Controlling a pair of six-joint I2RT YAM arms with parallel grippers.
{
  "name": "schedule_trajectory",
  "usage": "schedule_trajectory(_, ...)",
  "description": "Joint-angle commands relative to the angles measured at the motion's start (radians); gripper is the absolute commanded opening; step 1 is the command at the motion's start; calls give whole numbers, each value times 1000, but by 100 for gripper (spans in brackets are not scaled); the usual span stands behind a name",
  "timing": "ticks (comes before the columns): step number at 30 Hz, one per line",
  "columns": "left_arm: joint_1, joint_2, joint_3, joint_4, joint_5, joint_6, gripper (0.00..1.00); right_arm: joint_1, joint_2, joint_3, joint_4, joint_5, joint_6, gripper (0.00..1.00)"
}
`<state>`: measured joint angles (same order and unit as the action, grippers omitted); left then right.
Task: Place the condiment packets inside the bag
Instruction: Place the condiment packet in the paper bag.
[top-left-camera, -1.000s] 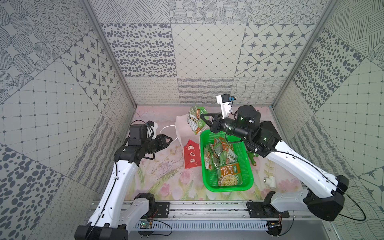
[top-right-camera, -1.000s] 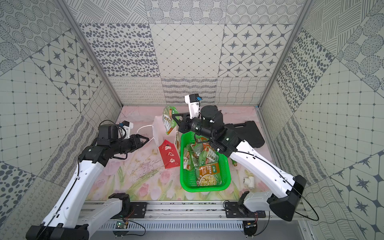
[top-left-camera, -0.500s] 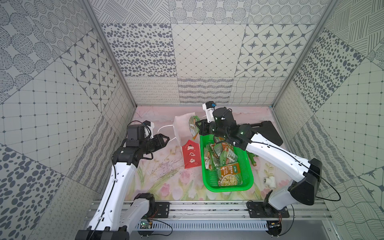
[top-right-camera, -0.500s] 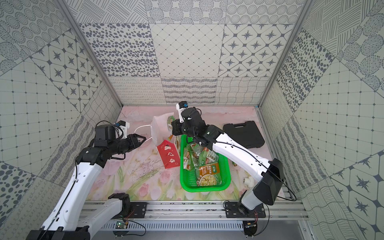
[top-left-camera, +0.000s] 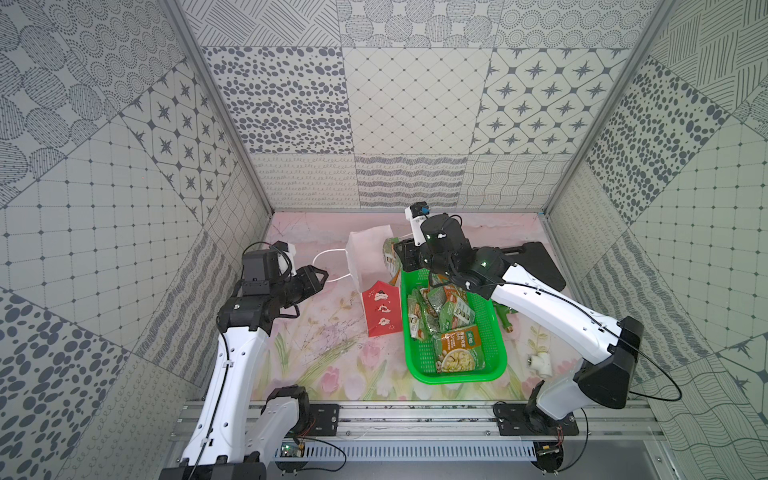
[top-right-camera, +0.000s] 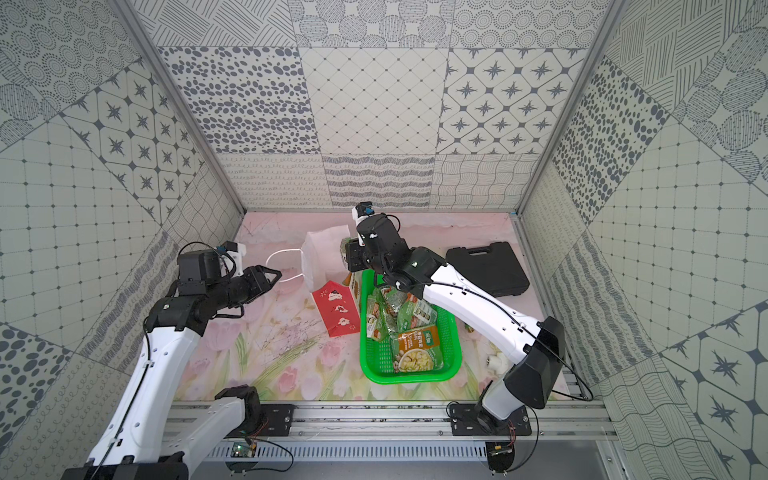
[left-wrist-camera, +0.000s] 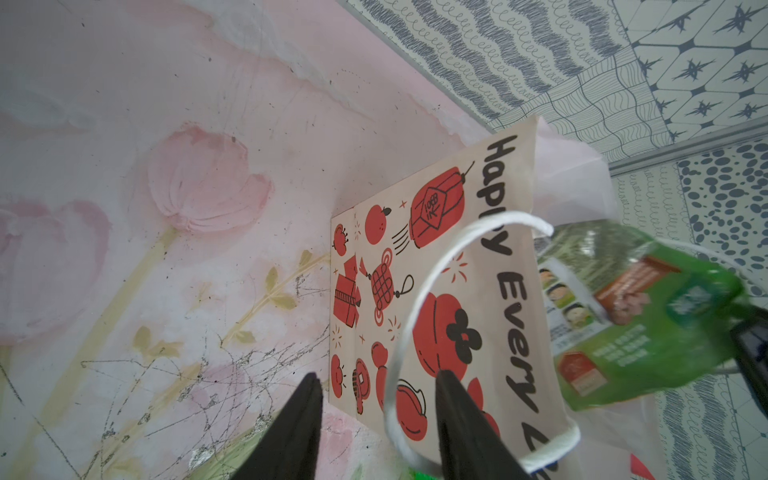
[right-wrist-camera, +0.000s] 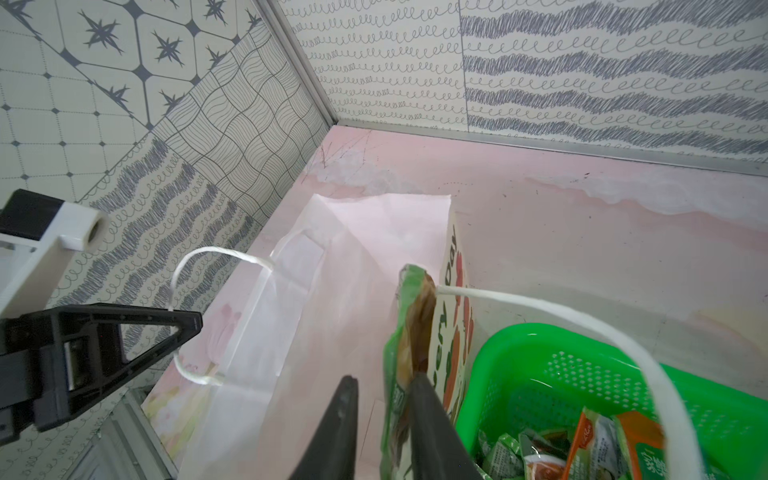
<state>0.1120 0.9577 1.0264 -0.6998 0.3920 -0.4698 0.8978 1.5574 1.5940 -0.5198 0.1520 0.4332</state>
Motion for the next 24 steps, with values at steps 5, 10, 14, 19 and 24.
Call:
schedule_trajectory(5, 7, 6, -7, 19, 76, 7, 48, 8, -79, 24, 29, -61, -47, 46)
schedule_trajectory(10, 7, 16, -12, 29, 101, 4, 48, 7, -184, -40, 29, -74, -53, 52)
schedule_trajectory(14, 8, 19, -14, 31, 103, 3, 49, 7, -296, -149, 30, -23, -48, 54)
schedule_trajectory(19, 6, 24, -13, 32, 105, 3, 48, -5, -446, -343, 29, 62, -11, 55)
schedule_trajectory(24, 7, 24, -14, 33, 102, 2, 49, -61, -564, -547, 7, 44, 56, 55)
